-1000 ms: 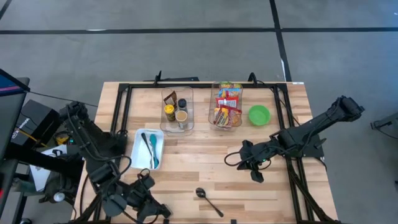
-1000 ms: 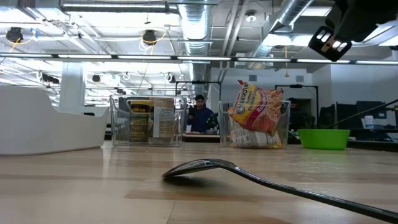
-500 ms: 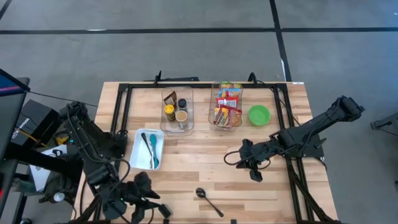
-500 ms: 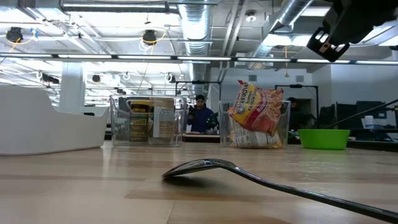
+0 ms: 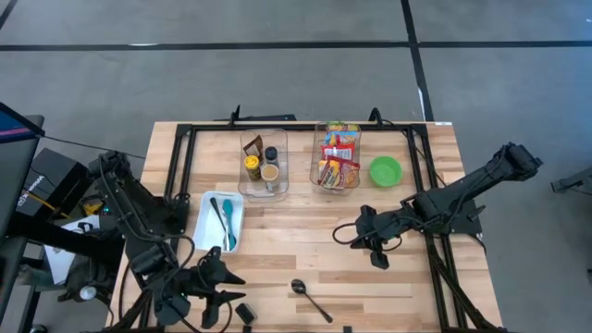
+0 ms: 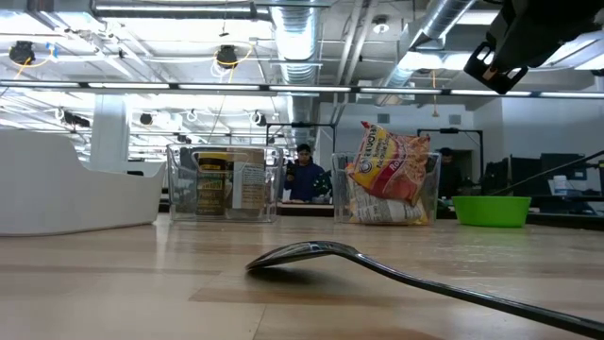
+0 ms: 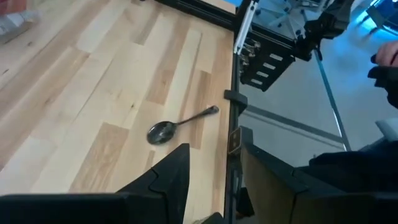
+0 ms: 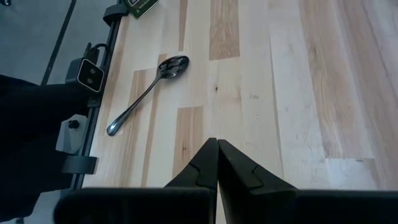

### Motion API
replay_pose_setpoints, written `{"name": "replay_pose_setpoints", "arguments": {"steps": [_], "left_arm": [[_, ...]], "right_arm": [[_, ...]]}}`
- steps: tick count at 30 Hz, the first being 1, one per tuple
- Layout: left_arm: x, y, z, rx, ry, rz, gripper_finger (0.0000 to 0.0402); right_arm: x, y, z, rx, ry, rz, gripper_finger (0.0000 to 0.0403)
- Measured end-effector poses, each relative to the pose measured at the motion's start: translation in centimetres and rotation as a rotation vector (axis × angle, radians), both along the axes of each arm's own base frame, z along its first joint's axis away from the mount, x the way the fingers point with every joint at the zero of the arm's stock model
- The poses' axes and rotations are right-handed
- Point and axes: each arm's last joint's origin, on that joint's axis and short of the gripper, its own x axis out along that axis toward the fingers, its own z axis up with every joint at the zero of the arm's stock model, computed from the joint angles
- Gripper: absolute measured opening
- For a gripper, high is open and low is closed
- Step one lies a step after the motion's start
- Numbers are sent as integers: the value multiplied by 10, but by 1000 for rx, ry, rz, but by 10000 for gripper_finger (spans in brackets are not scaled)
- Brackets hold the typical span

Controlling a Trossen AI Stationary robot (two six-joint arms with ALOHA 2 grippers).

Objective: Pick & Place Food Item
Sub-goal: Put the black seasoning can into the left transparent bin

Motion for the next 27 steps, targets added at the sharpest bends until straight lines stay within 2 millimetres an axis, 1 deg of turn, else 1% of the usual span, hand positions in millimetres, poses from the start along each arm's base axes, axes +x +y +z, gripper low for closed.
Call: {"name": "replay_pose_setpoints", "arguments": {"steps": [2,7,12,15,19,24,27], "left_arm": [[1,1,0,21,8,-19,140],[-1,1,-5,134,24,-78,140],[-11,2,-33,221,78,-123,140],[-14,1,-46,213,80,-128,140],[-18,-2,-55,213,47,-165,140],[-24,3,-81,232,62,-182,140],[-28,7,-96,224,102,-223,140]], "right_arm": [[0,0,0,-2,0,2,0],[-1,0,-1,-7,11,6,0],[-1,0,-1,-5,13,7,0],[-3,-1,-3,-18,35,10,0],[-3,-3,-4,-45,45,24,0],[-2,-3,-3,-125,2,110,0],[-2,-3,-3,-138,-2,124,0]]}}
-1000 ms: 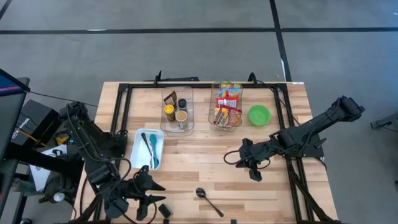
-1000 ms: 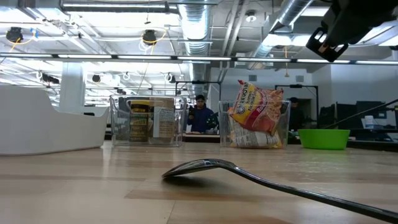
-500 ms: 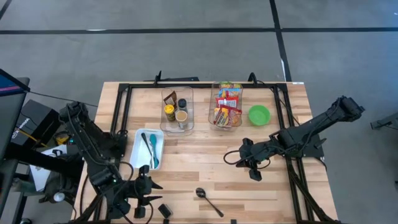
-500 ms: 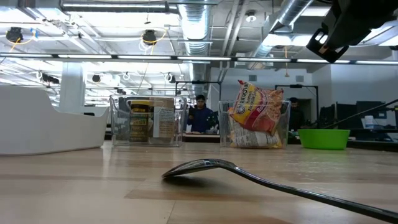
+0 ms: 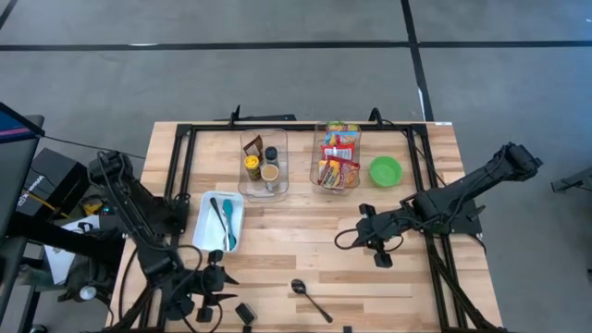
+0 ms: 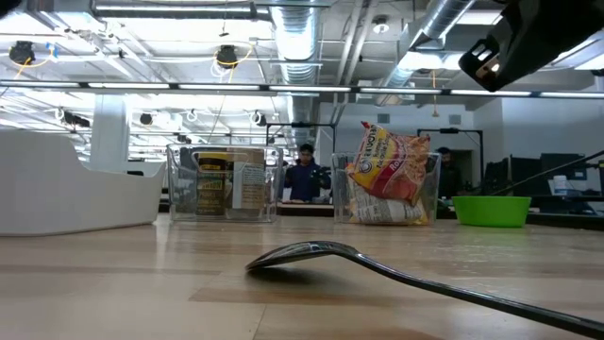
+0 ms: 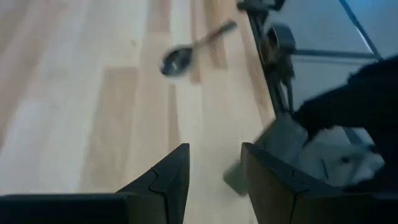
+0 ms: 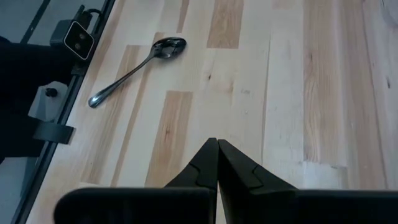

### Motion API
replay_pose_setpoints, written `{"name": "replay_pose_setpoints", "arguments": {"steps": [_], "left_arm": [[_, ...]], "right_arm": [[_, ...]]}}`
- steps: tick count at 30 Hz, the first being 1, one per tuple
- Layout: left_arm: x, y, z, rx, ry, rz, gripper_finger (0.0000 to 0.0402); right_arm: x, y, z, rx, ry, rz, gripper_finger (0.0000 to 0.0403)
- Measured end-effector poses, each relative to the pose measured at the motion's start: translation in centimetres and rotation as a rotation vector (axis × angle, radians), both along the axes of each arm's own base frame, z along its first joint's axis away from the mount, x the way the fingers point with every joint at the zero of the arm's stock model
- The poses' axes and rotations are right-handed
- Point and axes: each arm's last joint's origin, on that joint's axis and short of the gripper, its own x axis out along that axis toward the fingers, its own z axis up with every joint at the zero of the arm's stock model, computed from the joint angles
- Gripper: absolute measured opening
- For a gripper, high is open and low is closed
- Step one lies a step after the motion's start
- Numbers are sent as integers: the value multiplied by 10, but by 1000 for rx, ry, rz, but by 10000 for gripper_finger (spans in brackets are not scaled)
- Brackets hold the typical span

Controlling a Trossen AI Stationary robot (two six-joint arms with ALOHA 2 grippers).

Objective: Pick & Place Food Item
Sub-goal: Put the black seasoning can into the left transparent bin

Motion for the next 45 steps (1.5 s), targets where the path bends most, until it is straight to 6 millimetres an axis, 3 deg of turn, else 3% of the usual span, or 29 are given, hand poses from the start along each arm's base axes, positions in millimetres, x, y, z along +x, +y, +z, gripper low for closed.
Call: {"name": "replay_pose_setpoints", "arguments": {"steps": [6,21,34,45], "left_arm": [[-6,4,-20,-44,90,-85,135],[-5,2,-19,-62,76,-93,103],[-16,-8,-17,299,-56,-470,103],[-6,-18,-1,98,-192,-408,103]], "right_arm": [[0,0,0,-2,-1,2,0],[0,0,0,-2,-1,2,0],[0,1,0,-2,-1,5,0],[0,0,0,-2,-1,3,0]]}}
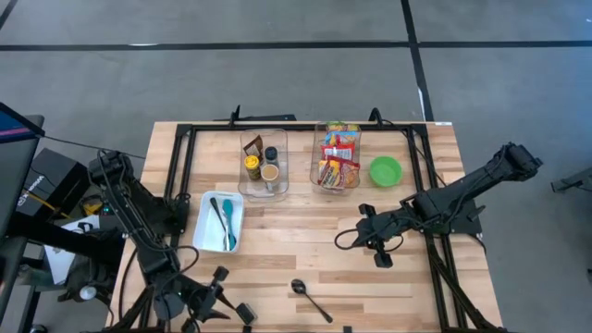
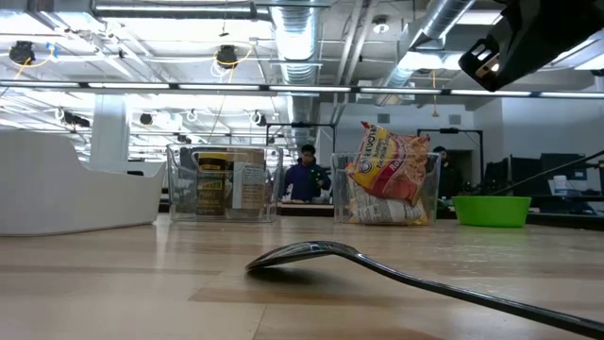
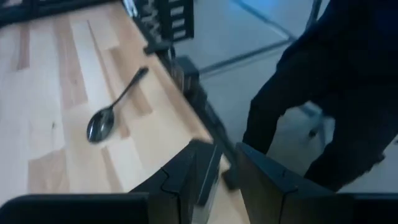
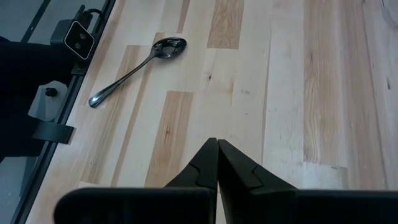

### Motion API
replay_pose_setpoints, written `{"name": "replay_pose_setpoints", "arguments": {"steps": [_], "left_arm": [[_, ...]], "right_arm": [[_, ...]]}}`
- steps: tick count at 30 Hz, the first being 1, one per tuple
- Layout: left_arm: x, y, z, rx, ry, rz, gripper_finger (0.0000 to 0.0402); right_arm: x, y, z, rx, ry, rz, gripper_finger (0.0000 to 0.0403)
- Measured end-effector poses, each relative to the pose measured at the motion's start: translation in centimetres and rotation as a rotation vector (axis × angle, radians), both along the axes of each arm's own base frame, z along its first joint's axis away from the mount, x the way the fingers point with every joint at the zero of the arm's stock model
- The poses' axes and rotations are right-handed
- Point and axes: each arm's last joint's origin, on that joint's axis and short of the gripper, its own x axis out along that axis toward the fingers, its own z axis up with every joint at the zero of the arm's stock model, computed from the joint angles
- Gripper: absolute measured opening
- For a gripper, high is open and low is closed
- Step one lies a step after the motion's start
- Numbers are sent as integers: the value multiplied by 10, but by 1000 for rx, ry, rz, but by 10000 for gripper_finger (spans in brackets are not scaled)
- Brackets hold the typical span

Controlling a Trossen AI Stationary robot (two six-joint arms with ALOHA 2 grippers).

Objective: Pick & Place Food Item
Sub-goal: Put the black seasoning can into the left transparent bin

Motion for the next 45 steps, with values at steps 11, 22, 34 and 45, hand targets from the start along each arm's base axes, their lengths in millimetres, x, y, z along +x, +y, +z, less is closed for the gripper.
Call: {"name": "replay_pose_setpoints", "arguments": {"steps": [11,22,34,45], "left_arm": [[3,-2,4,-46,-28,6,103],[25,16,2,153,-94,8,103],[34,23,2,121,-80,64,103],[31,18,1,18,20,-97,103]], "right_arm": [[0,0,0,0,0,0,0],[0,0,0,-1,-4,-4,0],[1,1,1,5,-17,-2,0],[1,1,1,8,-17,0,0]]}}
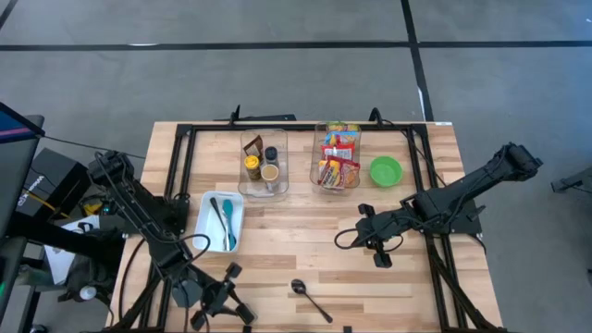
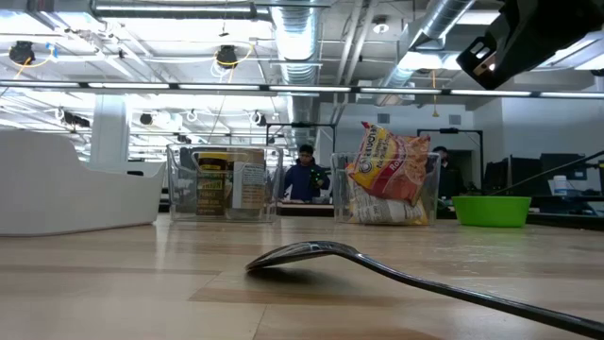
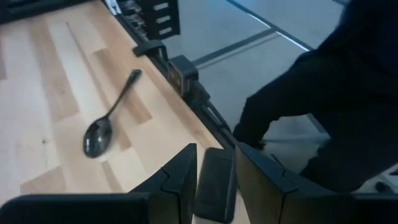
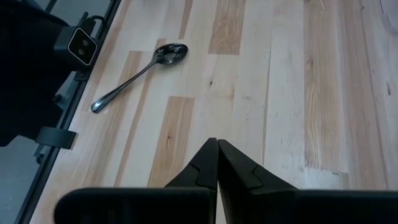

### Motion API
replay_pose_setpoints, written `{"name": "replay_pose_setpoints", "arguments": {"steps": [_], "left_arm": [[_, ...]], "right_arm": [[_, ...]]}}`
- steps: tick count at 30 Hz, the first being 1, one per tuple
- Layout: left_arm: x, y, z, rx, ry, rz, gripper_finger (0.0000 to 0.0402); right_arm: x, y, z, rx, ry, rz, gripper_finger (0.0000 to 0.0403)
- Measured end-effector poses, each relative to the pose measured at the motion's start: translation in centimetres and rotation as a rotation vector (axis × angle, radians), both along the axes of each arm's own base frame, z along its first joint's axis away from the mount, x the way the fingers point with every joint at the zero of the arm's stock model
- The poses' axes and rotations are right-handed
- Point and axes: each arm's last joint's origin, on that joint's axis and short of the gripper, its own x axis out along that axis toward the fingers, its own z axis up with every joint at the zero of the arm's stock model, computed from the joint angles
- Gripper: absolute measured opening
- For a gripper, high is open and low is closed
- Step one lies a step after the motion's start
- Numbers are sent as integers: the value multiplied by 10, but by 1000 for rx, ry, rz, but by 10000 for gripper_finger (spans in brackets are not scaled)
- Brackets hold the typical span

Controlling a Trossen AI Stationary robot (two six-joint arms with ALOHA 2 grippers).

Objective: Pick & Place Food Item
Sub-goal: Put the black seasoning can into the left transparent bin

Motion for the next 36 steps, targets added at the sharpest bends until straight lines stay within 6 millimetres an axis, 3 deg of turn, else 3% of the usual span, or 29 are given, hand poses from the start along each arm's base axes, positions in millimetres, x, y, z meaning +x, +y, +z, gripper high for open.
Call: {"name": "replay_pose_setpoints", "arguments": {"steps": [7,16,20,26,36], "left_arm": [[-1,1,-3,29,25,-8,127],[-3,4,-7,77,55,-5,246],[-5,6,-10,109,79,-6,278],[-5,6,-11,111,81,-5,290],[-3,4,-29,134,101,-3,290]], "right_arm": [[1,0,1,11,-5,-8,0],[2,1,2,30,-19,-19,0],[2,1,2,30,-19,-19,0],[2,1,2,30,-19,-19,0],[2,1,2,29,-17,-19,0]]}}
